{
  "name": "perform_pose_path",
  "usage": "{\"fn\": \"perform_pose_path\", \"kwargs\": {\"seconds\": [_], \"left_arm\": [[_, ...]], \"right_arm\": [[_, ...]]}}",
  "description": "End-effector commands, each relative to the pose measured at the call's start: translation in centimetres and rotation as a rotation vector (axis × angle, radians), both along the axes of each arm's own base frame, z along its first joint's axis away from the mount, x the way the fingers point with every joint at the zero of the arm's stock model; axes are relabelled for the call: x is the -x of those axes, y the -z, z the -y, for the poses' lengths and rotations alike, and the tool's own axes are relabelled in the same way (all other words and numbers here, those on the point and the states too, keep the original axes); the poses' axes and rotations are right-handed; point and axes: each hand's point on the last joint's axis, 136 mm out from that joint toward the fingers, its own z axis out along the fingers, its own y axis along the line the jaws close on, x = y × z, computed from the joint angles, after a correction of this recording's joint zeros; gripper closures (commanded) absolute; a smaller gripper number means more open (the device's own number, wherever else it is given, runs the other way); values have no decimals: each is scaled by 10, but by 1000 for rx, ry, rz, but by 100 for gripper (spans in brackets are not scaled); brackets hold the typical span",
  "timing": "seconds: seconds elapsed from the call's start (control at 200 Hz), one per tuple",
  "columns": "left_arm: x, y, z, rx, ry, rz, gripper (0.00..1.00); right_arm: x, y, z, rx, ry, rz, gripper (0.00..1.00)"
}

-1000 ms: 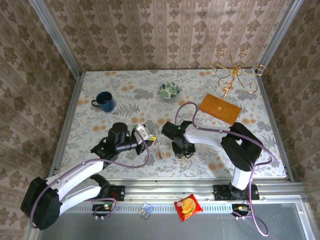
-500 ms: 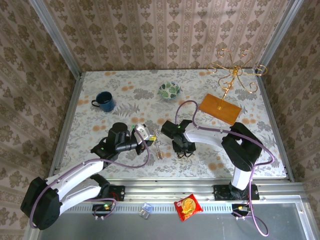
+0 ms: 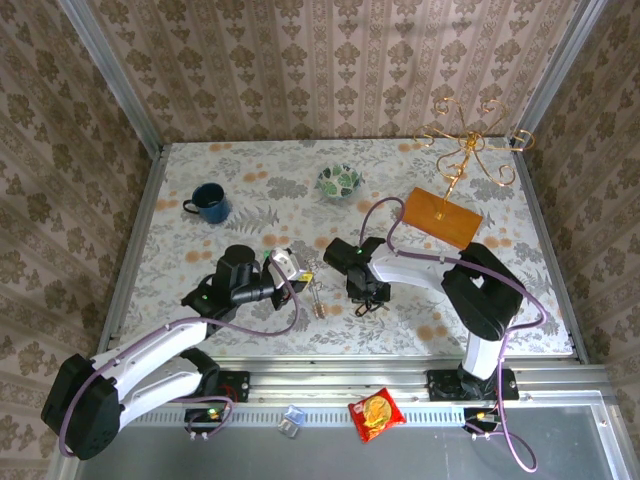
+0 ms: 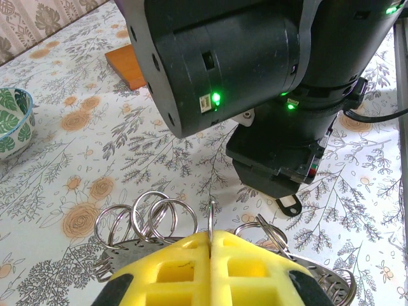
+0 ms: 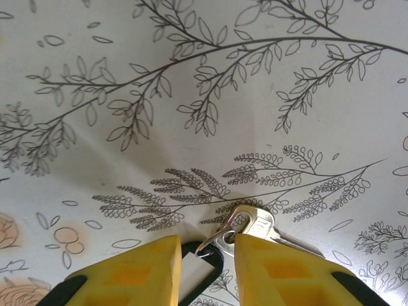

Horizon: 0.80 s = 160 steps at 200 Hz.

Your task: Put the keys on the keyring

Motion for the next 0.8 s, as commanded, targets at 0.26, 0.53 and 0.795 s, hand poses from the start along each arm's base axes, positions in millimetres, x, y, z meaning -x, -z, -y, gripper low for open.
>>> {"fn": "perform_pose_path", "kwargs": {"seconds": [0.26,0.53,0.795], "left_arm": [[1,-6,2,5,16,33,100],[0,-4,1,0,12,32,100],[1,-1,2,-4,15,26,100]], "right_arm": [[-1,7,11,49,63,4,84],[-3,-10,8,26,18,21,100],[3,-6,-4,-91,-119,16,100]]}}
